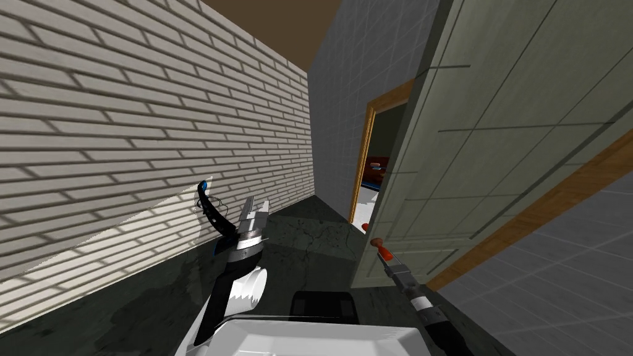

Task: Pull the door open

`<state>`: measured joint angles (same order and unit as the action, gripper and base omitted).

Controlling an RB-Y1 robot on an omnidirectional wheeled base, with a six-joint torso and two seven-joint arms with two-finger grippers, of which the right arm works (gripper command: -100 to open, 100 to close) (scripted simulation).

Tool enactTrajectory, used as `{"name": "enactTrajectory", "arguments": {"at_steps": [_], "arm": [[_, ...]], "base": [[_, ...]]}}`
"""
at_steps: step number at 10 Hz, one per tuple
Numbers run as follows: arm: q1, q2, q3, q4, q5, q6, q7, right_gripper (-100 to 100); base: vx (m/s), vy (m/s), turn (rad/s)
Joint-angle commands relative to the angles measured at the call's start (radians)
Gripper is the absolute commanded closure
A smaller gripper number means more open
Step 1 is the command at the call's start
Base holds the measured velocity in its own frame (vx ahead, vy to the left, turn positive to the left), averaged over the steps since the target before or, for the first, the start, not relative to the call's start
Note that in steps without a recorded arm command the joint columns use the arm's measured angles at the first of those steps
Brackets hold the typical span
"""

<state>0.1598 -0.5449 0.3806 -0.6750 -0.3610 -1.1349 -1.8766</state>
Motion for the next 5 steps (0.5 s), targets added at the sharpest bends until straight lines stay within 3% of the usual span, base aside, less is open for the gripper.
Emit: {"name": "enactTrajectory", "arguments": {"at_steps": [1, 2, 5], "arm": [[0.013, -0.011, 0.005, 0.001, 0.003, -0.02, -0.01, 100], [0.01, -0.008, 0.003, -0.006, 0.002, -0.009, -0.004, 100], [0.014, -0.014, 0.014, 0.014, 0.007, -0.037, -0.017, 100]], "base": [[-0.199, -0.046, 0.107], [-0.094, -0.018, 0.021], [-0.151, -0.07, 0.14]]}}
